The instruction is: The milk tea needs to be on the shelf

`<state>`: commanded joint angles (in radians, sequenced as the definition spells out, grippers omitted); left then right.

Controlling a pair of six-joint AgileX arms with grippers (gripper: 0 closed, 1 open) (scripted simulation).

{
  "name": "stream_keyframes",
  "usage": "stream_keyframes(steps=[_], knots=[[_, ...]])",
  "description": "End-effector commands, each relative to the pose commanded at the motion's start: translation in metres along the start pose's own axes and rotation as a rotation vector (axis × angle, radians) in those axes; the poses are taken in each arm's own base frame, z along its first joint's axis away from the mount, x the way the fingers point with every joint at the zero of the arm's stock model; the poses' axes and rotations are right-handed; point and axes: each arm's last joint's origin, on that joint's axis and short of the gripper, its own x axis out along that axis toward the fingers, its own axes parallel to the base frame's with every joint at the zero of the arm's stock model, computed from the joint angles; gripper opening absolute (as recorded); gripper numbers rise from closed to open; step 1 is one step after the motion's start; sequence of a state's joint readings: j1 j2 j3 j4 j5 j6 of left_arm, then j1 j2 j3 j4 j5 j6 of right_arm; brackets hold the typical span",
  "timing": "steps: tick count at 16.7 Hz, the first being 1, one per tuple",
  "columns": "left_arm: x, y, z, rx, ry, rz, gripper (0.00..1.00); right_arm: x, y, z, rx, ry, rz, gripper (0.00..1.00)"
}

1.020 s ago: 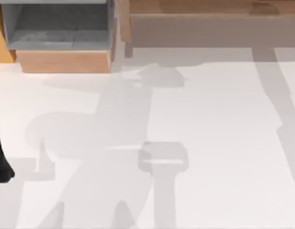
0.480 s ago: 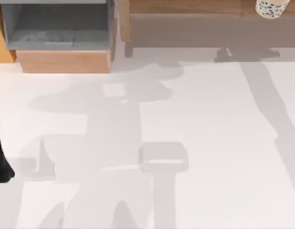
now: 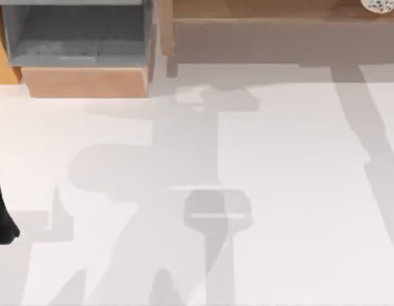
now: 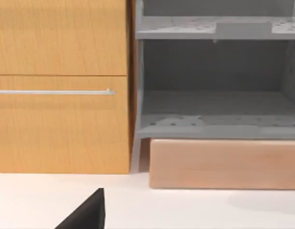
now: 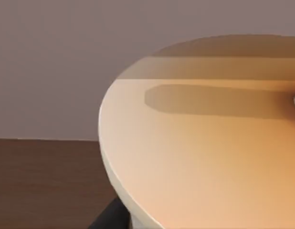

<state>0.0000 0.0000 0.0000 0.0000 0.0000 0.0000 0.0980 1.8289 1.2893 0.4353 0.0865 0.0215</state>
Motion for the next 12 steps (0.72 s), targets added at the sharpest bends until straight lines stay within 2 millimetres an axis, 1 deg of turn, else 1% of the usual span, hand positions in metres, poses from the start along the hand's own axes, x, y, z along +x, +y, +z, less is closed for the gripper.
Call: stream_keyframes(steps=[2, 4, 9, 12], knots=[[0.000, 0.000, 0.000, 0.000, 0.000, 0.000, 1.00, 0.017, -0.007, 0.003, -0.010, 0.008, -0.030, 0.00], [0.000, 0.000, 0.000, 0.000, 0.000, 0.000, 1.00, 0.026, -0.009, 0.003, -0.004, 0.012, -0.040, 0.00], [0.000, 0.000, 0.000, 0.000, 0.000, 0.000, 1.00, 0.027, -0.009, 0.003, -0.002, 0.012, -0.040, 0.00], [0.000, 0.000, 0.000, 0.000, 0.000, 0.000, 1.00, 0.027, -0.009, 0.003, -0.002, 0.012, -0.040, 0.23]])
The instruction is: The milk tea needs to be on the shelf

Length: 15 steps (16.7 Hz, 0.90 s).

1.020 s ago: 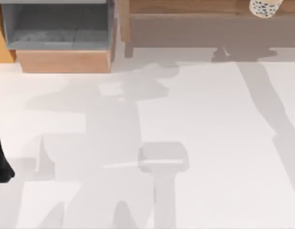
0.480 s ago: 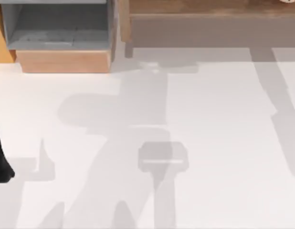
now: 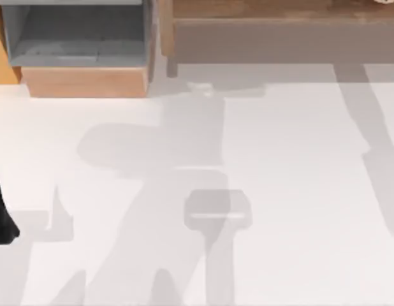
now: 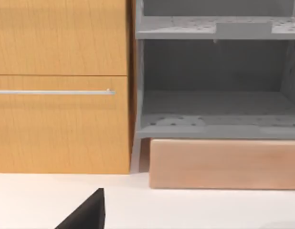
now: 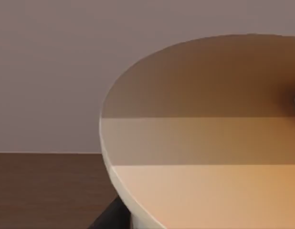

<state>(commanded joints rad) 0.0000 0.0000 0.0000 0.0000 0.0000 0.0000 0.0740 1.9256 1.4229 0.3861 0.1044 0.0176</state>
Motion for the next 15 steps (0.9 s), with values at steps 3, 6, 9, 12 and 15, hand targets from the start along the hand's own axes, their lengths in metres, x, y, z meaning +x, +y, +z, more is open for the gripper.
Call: stream_keyframes(steps=[3, 6, 9, 12, 15], knots=[[0.0000, 0.0000, 0.0000, 0.000, 0.000, 0.000, 1.00, 0.0000, 0.0000, 0.0000, 0.000, 0.000, 0.000, 0.45], [0.0000, 0.0000, 0.0000, 0.000, 0.000, 0.000, 1.00, 0.0000, 0.0000, 0.0000, 0.000, 0.000, 0.000, 0.68], [0.0000, 0.0000, 0.0000, 0.000, 0.000, 0.000, 1.00, 0.0000, 0.0000, 0.0000, 0.000, 0.000, 0.000, 0.90], [0.0000, 0.0000, 0.0000, 0.000, 0.000, 0.000, 1.00, 0.0000, 0.0000, 0.0000, 0.000, 0.000, 0.000, 1.00], [0.0000, 0.0000, 0.0000, 0.000, 0.000, 0.000, 1.00, 0.0000, 0.0000, 0.0000, 0.000, 0.000, 0.000, 1.00]])
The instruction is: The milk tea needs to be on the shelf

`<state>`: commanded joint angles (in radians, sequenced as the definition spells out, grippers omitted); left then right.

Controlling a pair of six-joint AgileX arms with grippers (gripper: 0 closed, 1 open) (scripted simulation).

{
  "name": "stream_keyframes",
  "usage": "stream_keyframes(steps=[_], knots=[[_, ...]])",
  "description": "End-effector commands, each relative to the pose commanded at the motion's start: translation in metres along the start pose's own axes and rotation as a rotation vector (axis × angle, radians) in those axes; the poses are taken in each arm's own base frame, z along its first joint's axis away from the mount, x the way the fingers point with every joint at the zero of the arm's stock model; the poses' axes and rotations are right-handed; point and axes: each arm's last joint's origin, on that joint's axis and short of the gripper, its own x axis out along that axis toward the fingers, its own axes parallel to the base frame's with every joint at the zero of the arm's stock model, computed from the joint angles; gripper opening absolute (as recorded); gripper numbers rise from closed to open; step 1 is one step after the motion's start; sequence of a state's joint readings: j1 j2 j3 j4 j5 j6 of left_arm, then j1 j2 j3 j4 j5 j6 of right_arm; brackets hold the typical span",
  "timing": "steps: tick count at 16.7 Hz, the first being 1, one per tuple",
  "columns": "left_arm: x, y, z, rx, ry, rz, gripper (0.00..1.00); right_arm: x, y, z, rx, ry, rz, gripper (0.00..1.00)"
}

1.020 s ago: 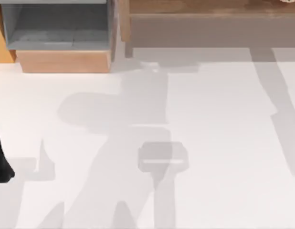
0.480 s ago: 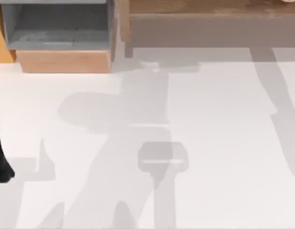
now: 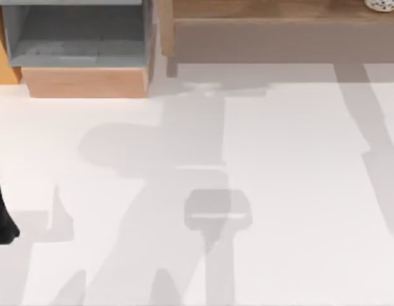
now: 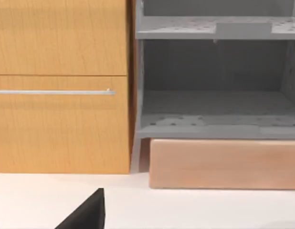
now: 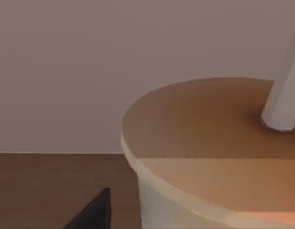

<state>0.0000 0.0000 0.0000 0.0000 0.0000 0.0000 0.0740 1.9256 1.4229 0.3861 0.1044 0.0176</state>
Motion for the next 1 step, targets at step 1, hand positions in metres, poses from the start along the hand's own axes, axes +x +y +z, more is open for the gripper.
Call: stream_keyframes(steps=[1], knots=[[0.0000, 0.0000, 0.0000, 0.000, 0.000, 0.000, 1.00, 0.0000, 0.0000, 0.0000, 0.000, 0.000, 0.000, 1.00]])
